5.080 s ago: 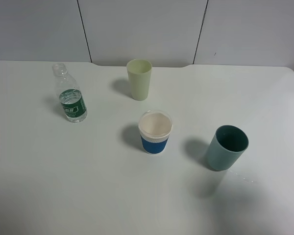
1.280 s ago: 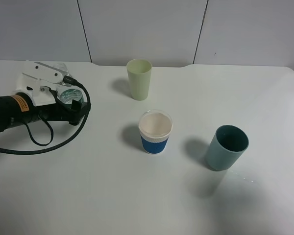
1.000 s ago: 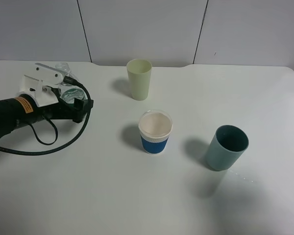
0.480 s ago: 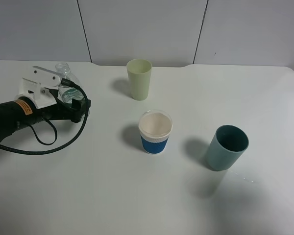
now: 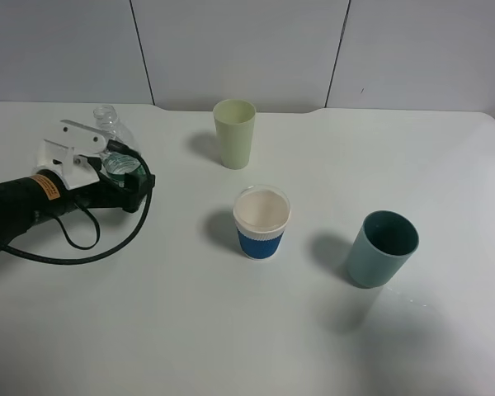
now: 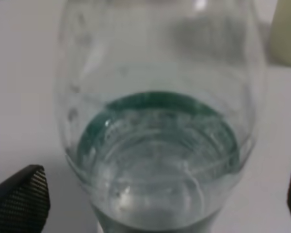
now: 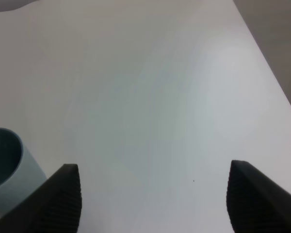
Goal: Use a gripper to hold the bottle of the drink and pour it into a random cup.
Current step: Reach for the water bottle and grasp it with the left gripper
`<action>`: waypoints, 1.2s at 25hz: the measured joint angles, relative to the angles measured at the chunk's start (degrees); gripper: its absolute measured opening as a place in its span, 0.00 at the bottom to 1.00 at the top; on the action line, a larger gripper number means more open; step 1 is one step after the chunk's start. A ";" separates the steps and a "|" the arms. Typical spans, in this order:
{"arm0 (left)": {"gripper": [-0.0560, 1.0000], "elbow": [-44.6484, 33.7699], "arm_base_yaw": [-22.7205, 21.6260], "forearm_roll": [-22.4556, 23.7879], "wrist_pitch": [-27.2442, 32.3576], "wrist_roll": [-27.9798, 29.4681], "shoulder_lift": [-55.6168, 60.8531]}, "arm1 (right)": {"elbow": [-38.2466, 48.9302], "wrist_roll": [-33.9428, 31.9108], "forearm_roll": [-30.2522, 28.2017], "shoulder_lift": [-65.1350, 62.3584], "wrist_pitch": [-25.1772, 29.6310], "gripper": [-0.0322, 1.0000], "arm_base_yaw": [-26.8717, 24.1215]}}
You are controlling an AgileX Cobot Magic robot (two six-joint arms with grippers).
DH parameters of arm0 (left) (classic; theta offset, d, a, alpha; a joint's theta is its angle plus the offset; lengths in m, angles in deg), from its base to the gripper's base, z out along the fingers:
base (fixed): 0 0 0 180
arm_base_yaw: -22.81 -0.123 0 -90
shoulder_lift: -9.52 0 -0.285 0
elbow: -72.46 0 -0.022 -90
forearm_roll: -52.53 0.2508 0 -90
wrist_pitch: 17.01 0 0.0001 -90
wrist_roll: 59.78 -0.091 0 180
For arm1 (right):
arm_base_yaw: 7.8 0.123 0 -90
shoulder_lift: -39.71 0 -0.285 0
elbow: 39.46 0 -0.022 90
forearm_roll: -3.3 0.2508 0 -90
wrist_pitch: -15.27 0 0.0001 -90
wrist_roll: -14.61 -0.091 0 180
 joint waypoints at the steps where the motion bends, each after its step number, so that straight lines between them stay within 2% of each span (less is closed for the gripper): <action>1: 1.00 -0.03 0.00 0.00 -0.14 0.00 -0.25 | 0.00 0.00 0.00 0.00 0.00 0.65 0.00; 19: 0.98 3.22 0.00 0.87 -0.33 0.12 -1.77 | 0.00 0.00 -0.05 0.00 0.00 0.65 0.00; 21: 0.85 3.22 0.00 0.87 -0.33 0.12 -2.13 | 0.00 0.00 -0.05 0.00 0.00 0.65 0.00; 24: 0.52 3.22 -0.05 0.89 -0.06 0.16 -2.87 | 0.00 0.00 -0.05 0.00 0.00 0.65 0.00; 25: 0.50 3.22 -0.05 0.89 -0.06 0.39 -2.87 | 0.00 0.00 -0.05 0.00 0.00 0.65 0.00; 30: 0.53 3.28 -0.05 0.89 -0.06 3.62 -2.87 | 0.00 0.00 -0.05 0.00 0.00 0.65 0.00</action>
